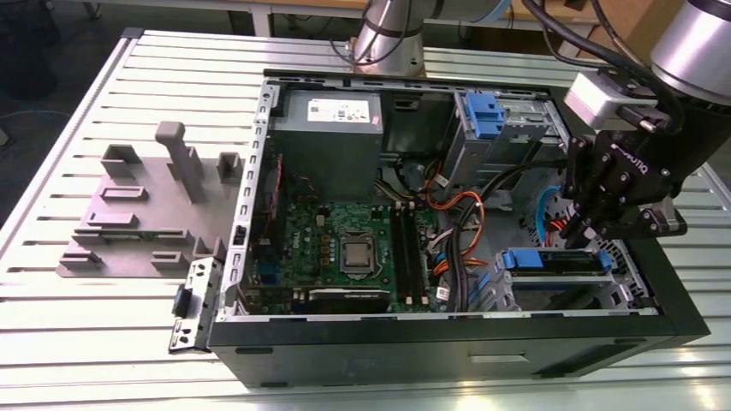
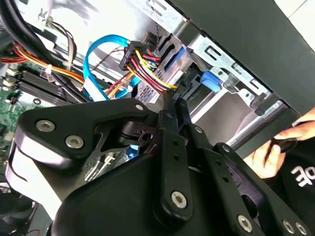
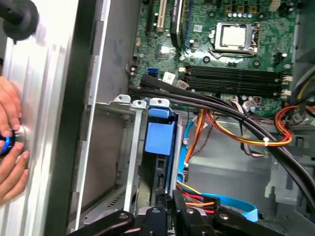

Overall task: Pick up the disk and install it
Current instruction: 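Insert the first disk wire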

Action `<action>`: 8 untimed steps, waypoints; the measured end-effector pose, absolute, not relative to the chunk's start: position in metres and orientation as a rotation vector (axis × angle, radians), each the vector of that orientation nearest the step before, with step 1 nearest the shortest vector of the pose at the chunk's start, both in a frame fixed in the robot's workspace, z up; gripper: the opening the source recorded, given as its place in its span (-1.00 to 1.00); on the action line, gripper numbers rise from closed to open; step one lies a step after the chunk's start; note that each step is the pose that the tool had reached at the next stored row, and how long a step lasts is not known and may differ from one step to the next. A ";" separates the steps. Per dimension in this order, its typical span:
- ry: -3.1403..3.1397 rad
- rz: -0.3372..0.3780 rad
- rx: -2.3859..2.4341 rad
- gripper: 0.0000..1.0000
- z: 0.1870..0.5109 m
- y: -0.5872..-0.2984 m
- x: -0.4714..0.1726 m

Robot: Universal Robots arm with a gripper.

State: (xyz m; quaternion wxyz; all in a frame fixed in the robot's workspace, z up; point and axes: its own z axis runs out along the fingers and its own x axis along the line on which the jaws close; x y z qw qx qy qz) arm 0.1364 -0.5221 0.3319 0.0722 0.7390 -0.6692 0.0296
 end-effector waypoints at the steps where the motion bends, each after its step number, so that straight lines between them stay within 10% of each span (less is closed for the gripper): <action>1: -2.016 0.082 2.222 -0.66 0.332 -0.522 0.136; 8: -2.087 0.068 2.162 -0.66 0.332 -0.523 0.136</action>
